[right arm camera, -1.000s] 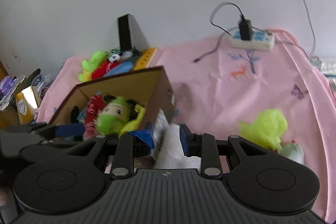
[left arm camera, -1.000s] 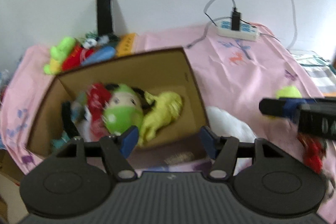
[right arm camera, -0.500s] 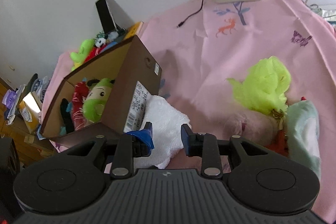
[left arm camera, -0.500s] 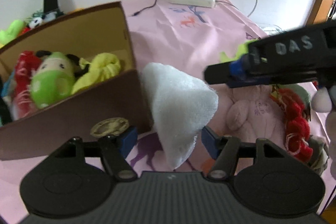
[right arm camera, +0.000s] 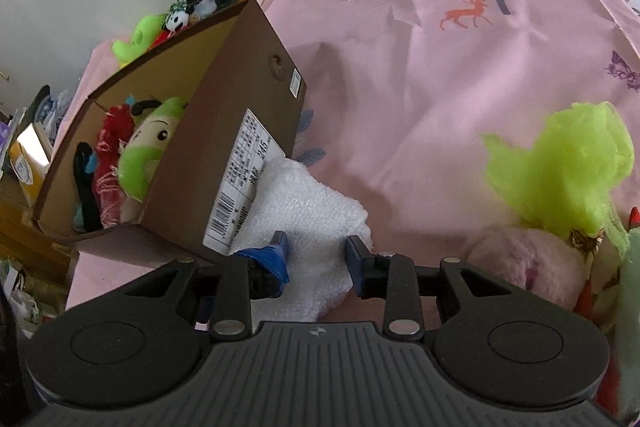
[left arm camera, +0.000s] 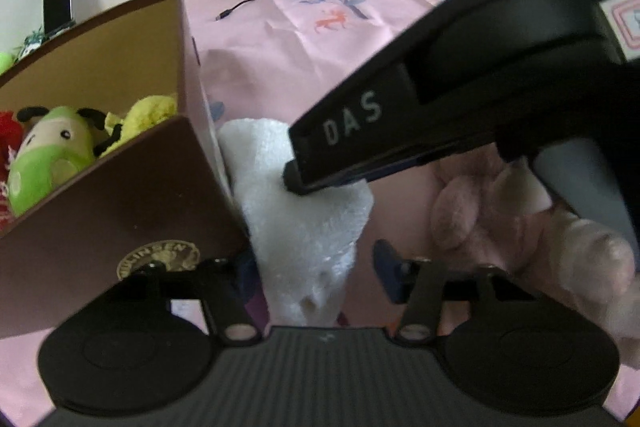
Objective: Organize soft objects
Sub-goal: 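Lift the white towel and carry it over the box opening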
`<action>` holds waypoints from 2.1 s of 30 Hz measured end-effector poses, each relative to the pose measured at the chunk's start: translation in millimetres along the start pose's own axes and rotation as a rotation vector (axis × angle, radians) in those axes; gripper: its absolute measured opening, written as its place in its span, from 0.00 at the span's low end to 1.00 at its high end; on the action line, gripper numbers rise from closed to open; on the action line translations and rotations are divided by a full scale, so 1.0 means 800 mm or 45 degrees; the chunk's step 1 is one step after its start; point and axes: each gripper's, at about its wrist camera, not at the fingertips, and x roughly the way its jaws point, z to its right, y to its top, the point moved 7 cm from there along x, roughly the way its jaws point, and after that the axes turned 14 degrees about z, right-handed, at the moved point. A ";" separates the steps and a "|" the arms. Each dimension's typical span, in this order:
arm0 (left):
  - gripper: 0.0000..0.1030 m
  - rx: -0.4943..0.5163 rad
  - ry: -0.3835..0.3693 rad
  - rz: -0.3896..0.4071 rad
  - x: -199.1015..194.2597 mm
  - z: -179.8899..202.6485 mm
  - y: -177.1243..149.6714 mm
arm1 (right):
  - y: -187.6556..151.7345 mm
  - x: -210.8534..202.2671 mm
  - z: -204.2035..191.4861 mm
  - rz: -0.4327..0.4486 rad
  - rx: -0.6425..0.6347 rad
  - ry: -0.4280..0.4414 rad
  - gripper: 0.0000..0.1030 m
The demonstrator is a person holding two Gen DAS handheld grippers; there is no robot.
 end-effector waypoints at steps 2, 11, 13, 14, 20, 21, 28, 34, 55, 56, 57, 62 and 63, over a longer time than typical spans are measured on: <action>0.37 -0.019 0.007 -0.012 0.002 -0.005 0.000 | 0.000 0.000 0.002 -0.001 0.028 0.009 0.15; 0.28 -0.058 -0.045 0.004 -0.023 0.000 0.000 | -0.008 -0.030 -0.015 0.028 -0.034 0.010 0.09; 0.28 -0.055 -0.064 0.013 -0.037 0.005 -0.003 | -0.012 -0.040 -0.018 0.026 -0.039 0.019 0.09; 0.28 -0.050 -0.069 0.020 -0.044 0.008 -0.006 | -0.014 -0.046 -0.019 0.025 -0.040 0.027 0.09; 0.28 0.027 -0.076 0.077 -0.090 0.028 -0.013 | -0.028 -0.087 -0.034 0.049 -0.037 0.069 0.09; 0.28 0.037 -0.076 0.087 -0.097 0.031 -0.013 | -0.030 -0.094 -0.036 0.058 -0.034 0.074 0.09; 0.28 0.141 -0.053 0.203 -0.144 0.051 0.000 | -0.021 -0.141 -0.049 0.174 -0.016 0.119 0.09; 0.28 0.184 -0.023 0.347 -0.177 0.052 0.033 | 0.008 -0.169 -0.069 0.329 -0.066 0.175 0.09; 0.28 0.031 -0.066 0.366 -0.116 -0.142 0.113 | 0.097 -0.044 -0.169 0.360 -0.183 0.130 0.09; 0.28 0.024 -0.066 0.349 -0.108 -0.149 0.110 | 0.096 -0.035 -0.172 0.348 -0.195 0.117 0.09; 0.28 0.021 -0.065 0.333 -0.101 -0.155 0.107 | 0.095 -0.026 -0.175 0.334 -0.210 0.102 0.09; 0.28 -0.063 -0.103 0.219 -0.063 -0.179 0.094 | 0.089 0.014 -0.179 0.261 -0.299 0.023 0.09; 0.28 -0.086 -0.110 0.192 -0.056 -0.182 0.092 | 0.088 0.022 -0.179 0.241 -0.314 0.009 0.09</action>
